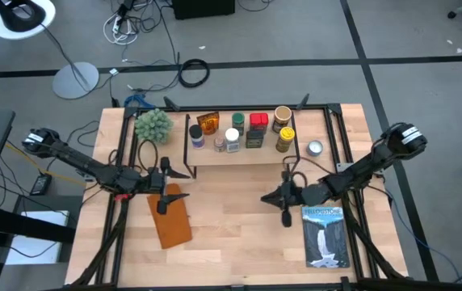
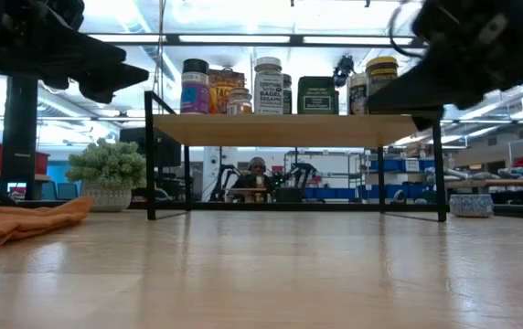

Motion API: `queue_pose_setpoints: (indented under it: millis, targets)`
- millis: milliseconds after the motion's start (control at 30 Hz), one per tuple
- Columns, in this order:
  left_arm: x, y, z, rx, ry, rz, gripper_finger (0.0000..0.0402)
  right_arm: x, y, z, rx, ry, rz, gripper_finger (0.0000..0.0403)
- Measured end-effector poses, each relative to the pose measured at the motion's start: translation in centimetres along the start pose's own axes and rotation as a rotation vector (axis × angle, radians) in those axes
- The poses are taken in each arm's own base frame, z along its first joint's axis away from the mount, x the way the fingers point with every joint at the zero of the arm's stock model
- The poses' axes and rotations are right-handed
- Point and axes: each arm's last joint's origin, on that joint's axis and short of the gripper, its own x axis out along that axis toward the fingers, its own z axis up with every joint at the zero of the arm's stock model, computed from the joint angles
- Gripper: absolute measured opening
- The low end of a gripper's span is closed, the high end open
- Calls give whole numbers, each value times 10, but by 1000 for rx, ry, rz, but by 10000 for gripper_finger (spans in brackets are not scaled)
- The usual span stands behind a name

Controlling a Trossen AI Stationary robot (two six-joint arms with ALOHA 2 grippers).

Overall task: Shelf spices
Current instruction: Return to Home Position

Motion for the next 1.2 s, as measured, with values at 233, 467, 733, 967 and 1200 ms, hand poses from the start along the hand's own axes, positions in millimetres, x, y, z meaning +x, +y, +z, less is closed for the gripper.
queue_pose_setpoints:
  millis: [233,467,733,967,1200]
  targets:
    - [-16,5,6,5,-10,-33,284,-31,-26,-11,101,-127,121,25]
    - [-29,12,4,8,33,-37,284,-40,-36,-14,53,-144,109,23]
    - [-43,28,9,9,-20,6,284,-39,-40,-13,55,-149,88,23]
    - [-52,39,6,0,-70,-55,284,-39,-40,-13,54,-149,87,24]
    - [-52,47,-19,-65,-86,7,284,-39,-40,-13,55,-149,88,25]
